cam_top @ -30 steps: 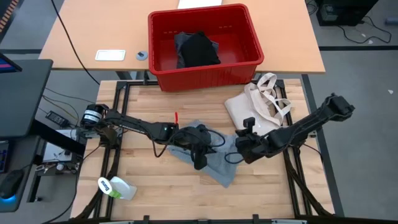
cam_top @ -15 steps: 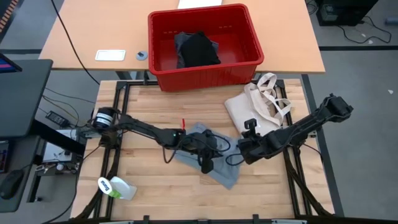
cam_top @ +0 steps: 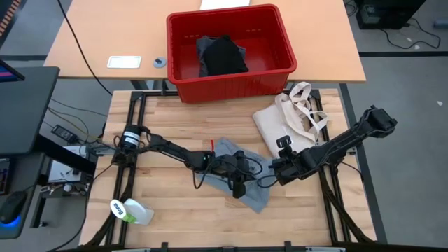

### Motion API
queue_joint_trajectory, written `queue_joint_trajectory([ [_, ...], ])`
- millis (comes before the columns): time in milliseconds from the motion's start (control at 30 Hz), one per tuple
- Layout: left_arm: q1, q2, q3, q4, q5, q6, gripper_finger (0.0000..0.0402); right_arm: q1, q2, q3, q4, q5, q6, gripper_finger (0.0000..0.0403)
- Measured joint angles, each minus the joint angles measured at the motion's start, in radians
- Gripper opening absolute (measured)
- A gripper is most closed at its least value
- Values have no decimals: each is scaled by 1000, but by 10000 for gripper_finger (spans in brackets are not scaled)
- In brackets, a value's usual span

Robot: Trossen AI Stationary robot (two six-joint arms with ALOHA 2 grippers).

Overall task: Fold Laundry from Bin
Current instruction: Fold the gray shirt

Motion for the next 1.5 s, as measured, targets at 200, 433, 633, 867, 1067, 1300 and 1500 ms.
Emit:
queue_joint_trajectory([
  [200, 0, 46, 0, 43, 0, 60, 53, 0, 0, 0, -7, -109, 8, 147],
  [433, -27, 43, 0, 99, 12, 173, 216, 0, 0, 1, -19, -224, 62, 243],
  [633, -30, -58, 0, -48, -4, 202, 298, 0, 0, 72, -186, -333, 243, 267],
  [867, -1, -177, 1, -488, -162, 230, 289, 30, -1, 102, -25, -276, 273, 264],
  [1067, 62, -176, 0, -721, -162, 144, 269, 24, 0, 39, 291, -230, 250, 262],
  [1300, 103, -175, 0, -831, -164, 214, 241, 24, -1, -6, 500, -205, 242, 259],
  [1500, 90, -175, 0, -819, -167, 514, 221, 23, -1, -44, 560, -169, 233, 259],
])
